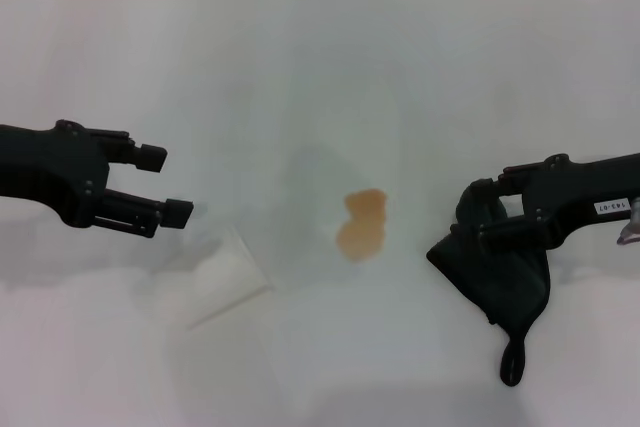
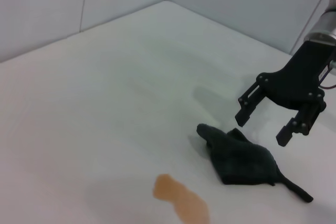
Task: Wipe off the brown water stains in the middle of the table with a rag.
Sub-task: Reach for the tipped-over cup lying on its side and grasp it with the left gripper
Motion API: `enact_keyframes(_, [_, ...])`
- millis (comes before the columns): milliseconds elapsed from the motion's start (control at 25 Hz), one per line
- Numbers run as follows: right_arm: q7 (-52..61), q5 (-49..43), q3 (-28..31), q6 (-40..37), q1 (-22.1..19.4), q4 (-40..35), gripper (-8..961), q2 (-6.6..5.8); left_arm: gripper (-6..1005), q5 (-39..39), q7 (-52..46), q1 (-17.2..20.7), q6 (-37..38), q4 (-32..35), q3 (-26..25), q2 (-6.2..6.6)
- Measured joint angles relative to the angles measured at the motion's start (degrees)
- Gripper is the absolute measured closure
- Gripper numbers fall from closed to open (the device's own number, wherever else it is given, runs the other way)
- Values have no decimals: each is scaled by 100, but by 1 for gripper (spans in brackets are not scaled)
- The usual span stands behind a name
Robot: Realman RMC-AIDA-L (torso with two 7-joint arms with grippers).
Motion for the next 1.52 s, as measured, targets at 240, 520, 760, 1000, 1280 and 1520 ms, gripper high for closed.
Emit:
enact_keyframes(240, [0,-4,0,24,0,0,231,0,122,476,-184,-327,203,-44,22,15])
enact_keyframes(520, [0,-4,-12,36,0,4,231,0,125,1267,-502,-813,340,-125,441,101])
enact_keyframes(760, [-1,-2,-46,72,0,9,231,0,128,1901,-611,-1246,405,-376,602,152])
enact_keyframes(1000, [-32,1,-50,107,5,9,231,6,130,2378,-613,-1694,413,-848,808,111])
enact_keyframes(1280, [-44,20,-130,186,9,18,231,9,133,2709,-552,-1889,383,-1127,894,109])
enact_keyframes(1520, [-51,63,-146,203,2,59,231,9,136,2784,-506,-1944,295,-1176,912,83])
